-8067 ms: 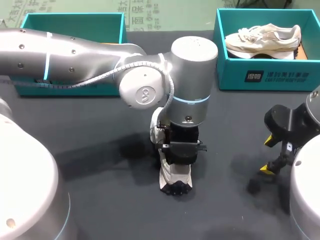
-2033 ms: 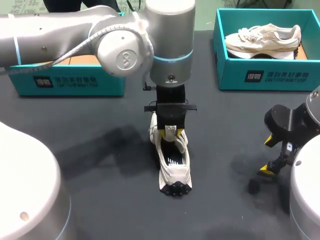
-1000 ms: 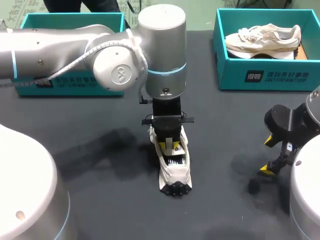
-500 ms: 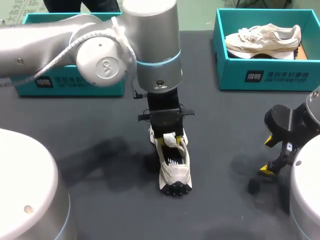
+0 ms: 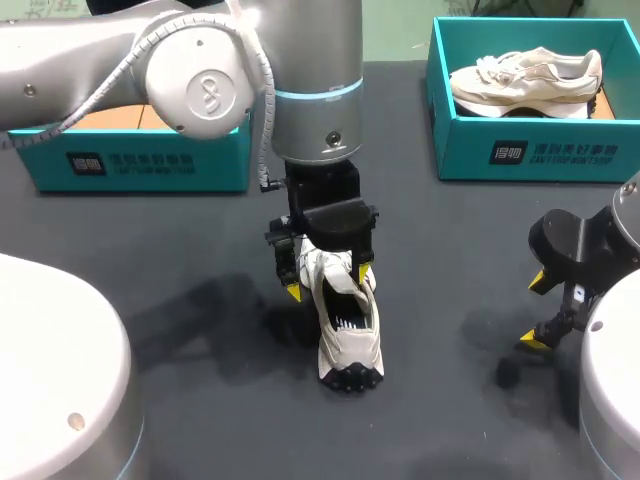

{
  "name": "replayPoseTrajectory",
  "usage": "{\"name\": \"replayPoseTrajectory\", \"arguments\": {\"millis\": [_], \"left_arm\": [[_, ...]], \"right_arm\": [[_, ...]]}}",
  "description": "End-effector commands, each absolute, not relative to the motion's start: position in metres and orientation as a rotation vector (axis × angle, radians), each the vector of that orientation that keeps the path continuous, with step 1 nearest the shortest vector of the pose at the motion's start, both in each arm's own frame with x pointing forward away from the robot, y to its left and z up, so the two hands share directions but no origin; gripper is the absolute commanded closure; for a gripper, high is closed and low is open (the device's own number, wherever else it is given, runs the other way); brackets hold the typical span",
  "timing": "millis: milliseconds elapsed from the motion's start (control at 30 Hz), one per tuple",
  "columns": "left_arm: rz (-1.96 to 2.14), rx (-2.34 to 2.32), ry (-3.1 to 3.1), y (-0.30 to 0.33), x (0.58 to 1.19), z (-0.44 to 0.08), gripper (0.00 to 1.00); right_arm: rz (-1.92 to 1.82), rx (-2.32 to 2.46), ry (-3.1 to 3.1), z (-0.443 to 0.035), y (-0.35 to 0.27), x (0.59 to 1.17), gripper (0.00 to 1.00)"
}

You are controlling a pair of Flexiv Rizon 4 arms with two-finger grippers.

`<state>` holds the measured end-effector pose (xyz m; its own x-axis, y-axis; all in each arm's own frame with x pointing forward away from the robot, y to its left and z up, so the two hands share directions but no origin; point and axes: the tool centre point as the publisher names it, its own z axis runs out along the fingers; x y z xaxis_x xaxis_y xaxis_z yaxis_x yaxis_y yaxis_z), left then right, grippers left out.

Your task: Take the shoe out of the shoebox, open the shoe tongue, remove and reinsert the insole, then place the shoe into the shoebox

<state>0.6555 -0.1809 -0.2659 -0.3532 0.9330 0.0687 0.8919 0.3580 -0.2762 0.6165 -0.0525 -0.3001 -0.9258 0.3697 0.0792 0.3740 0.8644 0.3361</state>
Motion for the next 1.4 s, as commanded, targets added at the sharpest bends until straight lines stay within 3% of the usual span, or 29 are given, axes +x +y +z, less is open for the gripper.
{"name": "replayPoseTrajectory", "arguments": {"millis": [33, 300, 500, 900, 1400], "left_arm": [[0.246, -1.639, -2.39, -0.187, 0.656, -0.265, 0.0], [0.277, -1.433, -2.552, -0.185, 0.627, -0.281, 0.0], [0.103, -0.598, -3.085, -0.177, 0.588, -0.268, 0.0], [0.103, -0.598, -3.085, -0.177, 0.588, -0.268, 0.0], [0.138, -0.123, -3.086, -0.202, 0.602, -0.298, 0.0]], "right_arm": [[-0.549, -0.604, -3.025, -0.3, -0.053, 0.614, 0.0], [-0.549, -0.604, -3.025, -0.3, -0.053, 0.614, 0.0], [-0.549, -0.604, -3.025, -0.3, -0.053, 0.614, 0.0], [-0.549, -0.604, -3.025, -0.3, -0.053, 0.614, 0.0], [-0.549, -0.604, -3.025, -0.3, -0.053, 0.614, 0.0]]}}
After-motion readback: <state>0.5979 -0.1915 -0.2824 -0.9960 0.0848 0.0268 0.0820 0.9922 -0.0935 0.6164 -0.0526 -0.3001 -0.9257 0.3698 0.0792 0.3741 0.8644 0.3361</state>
